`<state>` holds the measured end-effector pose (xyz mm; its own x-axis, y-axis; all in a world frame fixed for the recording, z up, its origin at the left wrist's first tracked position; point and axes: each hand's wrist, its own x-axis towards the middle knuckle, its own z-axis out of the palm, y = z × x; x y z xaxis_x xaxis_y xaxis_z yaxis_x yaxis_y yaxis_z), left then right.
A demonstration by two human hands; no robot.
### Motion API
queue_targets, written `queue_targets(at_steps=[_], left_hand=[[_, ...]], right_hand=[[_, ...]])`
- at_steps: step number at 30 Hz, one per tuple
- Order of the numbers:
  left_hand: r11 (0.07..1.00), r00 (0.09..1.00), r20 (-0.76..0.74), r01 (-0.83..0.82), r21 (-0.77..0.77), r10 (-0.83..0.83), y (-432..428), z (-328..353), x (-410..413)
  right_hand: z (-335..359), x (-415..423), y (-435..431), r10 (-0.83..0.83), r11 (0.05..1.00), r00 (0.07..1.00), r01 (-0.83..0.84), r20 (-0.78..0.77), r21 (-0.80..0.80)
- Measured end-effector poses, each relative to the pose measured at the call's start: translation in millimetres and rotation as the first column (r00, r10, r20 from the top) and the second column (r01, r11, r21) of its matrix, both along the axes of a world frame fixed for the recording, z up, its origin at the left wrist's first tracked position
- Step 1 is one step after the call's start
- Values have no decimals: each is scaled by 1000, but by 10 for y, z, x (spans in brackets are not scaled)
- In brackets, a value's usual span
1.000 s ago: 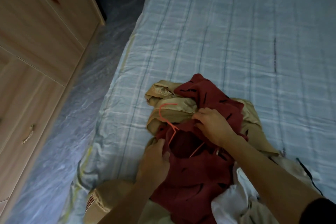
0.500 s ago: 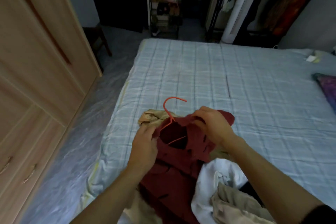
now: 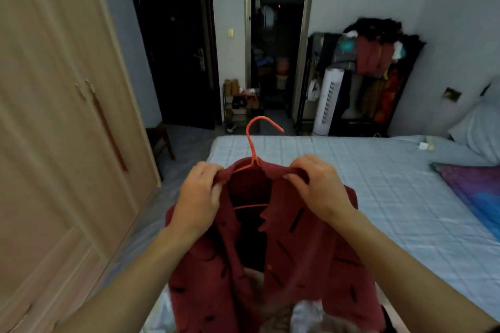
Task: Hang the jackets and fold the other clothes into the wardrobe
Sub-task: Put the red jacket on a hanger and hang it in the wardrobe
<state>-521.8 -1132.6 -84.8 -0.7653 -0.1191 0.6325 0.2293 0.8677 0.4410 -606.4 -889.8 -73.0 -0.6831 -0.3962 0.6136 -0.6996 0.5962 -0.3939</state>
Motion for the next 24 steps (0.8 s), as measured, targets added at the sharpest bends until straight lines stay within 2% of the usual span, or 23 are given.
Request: queue_targets(at_steps=[6,12,15,20,24], left_hand=[[993,986,-159,28,-114,-46,-62,726,94],[977,965,-225,91,-191,-134,-87,1272,147],[972,965,-204,121,-200,-162,-127,1385,196],[959,974,-75,197,-205,-216,-208,1333,320],[965,983,-97,130,-229,-155,-329,1278,346]], right_hand=[[717,229,7,-65,994,980,46,-186,-104],[1104,372,46,-142,968,954,78,-264,-239],[1168,406,110,-188,951,947,110,-260,-287],[1149,432,223,-208,940,950,128,-234,-316],[1121,470,262,-211,938,945,124,-249,-324]])
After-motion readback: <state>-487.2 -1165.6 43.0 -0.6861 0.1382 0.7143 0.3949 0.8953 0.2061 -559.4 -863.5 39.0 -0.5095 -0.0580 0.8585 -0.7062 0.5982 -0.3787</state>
